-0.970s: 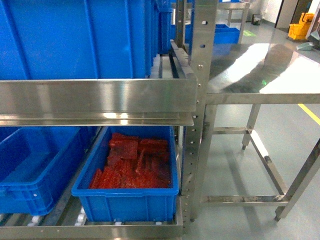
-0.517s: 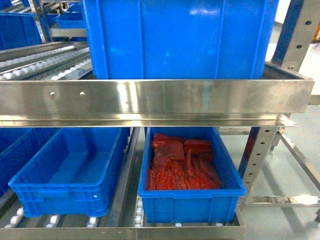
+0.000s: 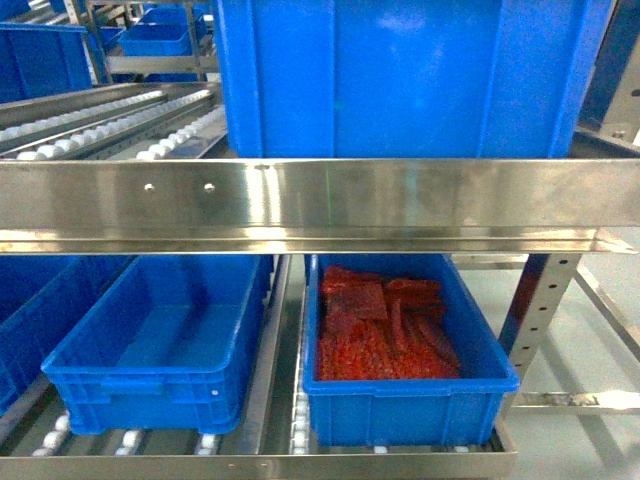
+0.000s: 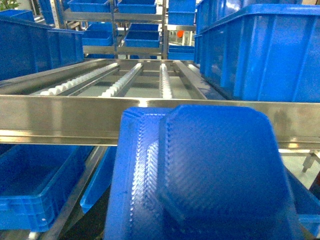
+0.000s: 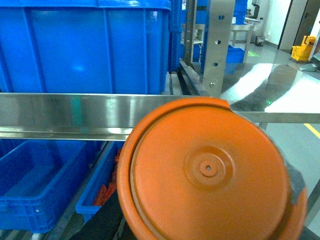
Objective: Sort blue parts and orange caps into right shelf containers
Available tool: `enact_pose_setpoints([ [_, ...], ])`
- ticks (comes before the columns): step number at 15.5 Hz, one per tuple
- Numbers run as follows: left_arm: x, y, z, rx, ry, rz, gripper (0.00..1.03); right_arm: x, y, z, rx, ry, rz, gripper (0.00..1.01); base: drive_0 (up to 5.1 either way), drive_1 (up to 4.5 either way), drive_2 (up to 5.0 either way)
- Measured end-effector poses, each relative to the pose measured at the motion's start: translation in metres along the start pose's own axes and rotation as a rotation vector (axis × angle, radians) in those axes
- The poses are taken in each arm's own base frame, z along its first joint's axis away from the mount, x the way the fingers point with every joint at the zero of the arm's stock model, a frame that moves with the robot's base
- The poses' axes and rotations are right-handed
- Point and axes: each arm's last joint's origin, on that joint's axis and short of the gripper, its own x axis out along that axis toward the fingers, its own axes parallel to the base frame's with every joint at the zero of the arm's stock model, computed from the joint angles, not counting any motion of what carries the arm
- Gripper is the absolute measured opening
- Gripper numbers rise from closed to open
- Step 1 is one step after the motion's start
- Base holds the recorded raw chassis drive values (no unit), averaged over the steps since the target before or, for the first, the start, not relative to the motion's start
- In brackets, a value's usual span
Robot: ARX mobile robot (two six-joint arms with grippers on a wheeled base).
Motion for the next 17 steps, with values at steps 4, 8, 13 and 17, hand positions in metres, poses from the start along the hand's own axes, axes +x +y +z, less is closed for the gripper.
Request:
enact_pose_setpoints([
  [4, 0.0, 0.0, -0.0004, 0.0, 0.004, 0.0, 0.43, 0.0, 0.0, 0.0001, 0.0, -0.001, 0.0, 0.45, 0.0, 4.25, -4.3],
  [8, 0.0, 0.0, -0.0002, 0.0, 0.002, 0.001, 0.43, 0.0, 0.0, 0.0001, 0.0, -0.001, 0.0, 0.45, -1.3, 3.79, -2.6],
  [13, 0.0, 0.0, -0.0003, 0.0, 0.003, 0.0, 0.43, 0.0, 0.0, 0.0001, 0.0, -0.001, 0.0, 0.45, -5.0, 2.42, 2.4],
  [17, 0.0, 0.0, -0.0003, 0.0, 0.003, 0.001, 0.43, 0.0, 0.0, 0.0, 0.0, 0.0, 0.0, 0.45, -5.0, 2.46, 2.5],
])
